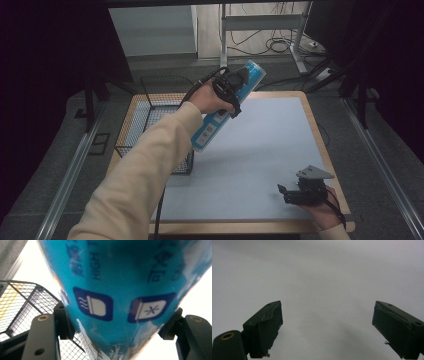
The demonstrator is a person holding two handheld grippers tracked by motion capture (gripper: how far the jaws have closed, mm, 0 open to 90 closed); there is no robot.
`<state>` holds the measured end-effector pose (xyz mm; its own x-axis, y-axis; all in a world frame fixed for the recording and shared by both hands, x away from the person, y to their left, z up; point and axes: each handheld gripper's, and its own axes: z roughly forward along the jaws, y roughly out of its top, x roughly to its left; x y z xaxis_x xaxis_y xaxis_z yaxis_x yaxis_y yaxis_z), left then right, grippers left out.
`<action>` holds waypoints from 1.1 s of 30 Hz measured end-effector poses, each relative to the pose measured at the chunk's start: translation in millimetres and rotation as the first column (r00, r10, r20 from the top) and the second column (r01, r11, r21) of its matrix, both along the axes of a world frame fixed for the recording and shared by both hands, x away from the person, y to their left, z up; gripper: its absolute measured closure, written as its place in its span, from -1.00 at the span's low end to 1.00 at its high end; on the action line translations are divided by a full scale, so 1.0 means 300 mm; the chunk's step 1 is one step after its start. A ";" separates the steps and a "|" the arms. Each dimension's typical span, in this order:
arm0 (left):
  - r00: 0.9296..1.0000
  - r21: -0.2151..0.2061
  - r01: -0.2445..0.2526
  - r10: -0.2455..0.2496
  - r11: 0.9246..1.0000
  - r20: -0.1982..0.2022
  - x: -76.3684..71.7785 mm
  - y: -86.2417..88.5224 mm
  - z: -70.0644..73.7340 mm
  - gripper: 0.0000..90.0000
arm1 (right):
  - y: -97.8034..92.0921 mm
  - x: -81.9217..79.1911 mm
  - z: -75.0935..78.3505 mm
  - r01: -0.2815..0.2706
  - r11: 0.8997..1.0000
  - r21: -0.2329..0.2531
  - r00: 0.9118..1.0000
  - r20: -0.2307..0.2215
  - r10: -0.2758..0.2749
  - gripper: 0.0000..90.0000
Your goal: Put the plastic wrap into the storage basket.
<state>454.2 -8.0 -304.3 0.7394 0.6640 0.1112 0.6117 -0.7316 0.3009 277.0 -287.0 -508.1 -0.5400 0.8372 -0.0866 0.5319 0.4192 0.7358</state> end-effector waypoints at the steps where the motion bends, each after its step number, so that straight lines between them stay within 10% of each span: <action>1: 1.000 0.005 -0.002 0.002 1.000 0.007 0.003 0.002 0.009 -0.30 | 0.000 0.000 0.000 0.001 1.000 0.000 1.000 0.000 -0.001 -0.78; 33: 0.996 0.011 -0.086 0.085 0.996 0.034 0.051 0.148 0.062 -0.30 | 0.000 0.001 0.001 0.001 1.000 0.003 1.000 -0.003 -0.001 -0.78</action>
<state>469.4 36.5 -285.6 0.6759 0.7229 0.1434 0.6620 -0.6810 0.3130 277.1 -287.0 -507.8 -0.5391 0.8383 -0.0819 0.5350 0.4159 0.7354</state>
